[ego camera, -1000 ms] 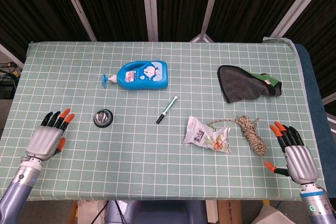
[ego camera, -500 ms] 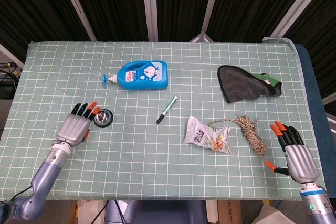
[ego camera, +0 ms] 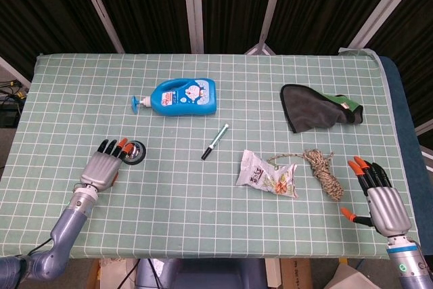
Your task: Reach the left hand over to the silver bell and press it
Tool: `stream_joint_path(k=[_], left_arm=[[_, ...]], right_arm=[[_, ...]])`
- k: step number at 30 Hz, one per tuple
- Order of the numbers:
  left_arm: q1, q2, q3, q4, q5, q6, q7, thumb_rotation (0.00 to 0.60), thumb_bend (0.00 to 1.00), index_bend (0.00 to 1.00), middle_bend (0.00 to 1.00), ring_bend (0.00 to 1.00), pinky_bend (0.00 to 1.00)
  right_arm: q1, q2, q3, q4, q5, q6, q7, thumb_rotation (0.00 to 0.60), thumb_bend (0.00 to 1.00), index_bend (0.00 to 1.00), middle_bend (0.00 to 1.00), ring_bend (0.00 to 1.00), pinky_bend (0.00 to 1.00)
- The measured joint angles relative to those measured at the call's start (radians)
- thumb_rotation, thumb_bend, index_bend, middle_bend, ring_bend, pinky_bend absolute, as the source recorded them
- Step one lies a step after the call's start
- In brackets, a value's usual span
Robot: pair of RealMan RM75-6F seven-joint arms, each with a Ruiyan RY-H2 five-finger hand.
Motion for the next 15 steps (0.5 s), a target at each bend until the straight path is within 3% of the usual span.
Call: stream_joint_path(k=[7, 15], left_arm=[[-0.008, -0.013, 0.026, 0.039, -0.035, -0.007, -0.017, 0.600, 0.71, 0.00, 0.00, 0.00, 0.00], [-0.028, 0.000, -0.020, 0.005, 0.011, 0.034, -0.078, 0.600, 0.69, 0.00, 0.00, 0.00, 0.00]], right_arm=[[0.000, -0.001, 0.001, -0.001, 0.002, 0.000, 0.000, 0.600, 0.22, 0.00, 0.00, 0.00, 0.00], [-0.001, 0.000, 0.002, -0.001, 0.001, 0.004, 0.003, 0.600, 0.22, 0.00, 0.00, 0.00, 0.00]])
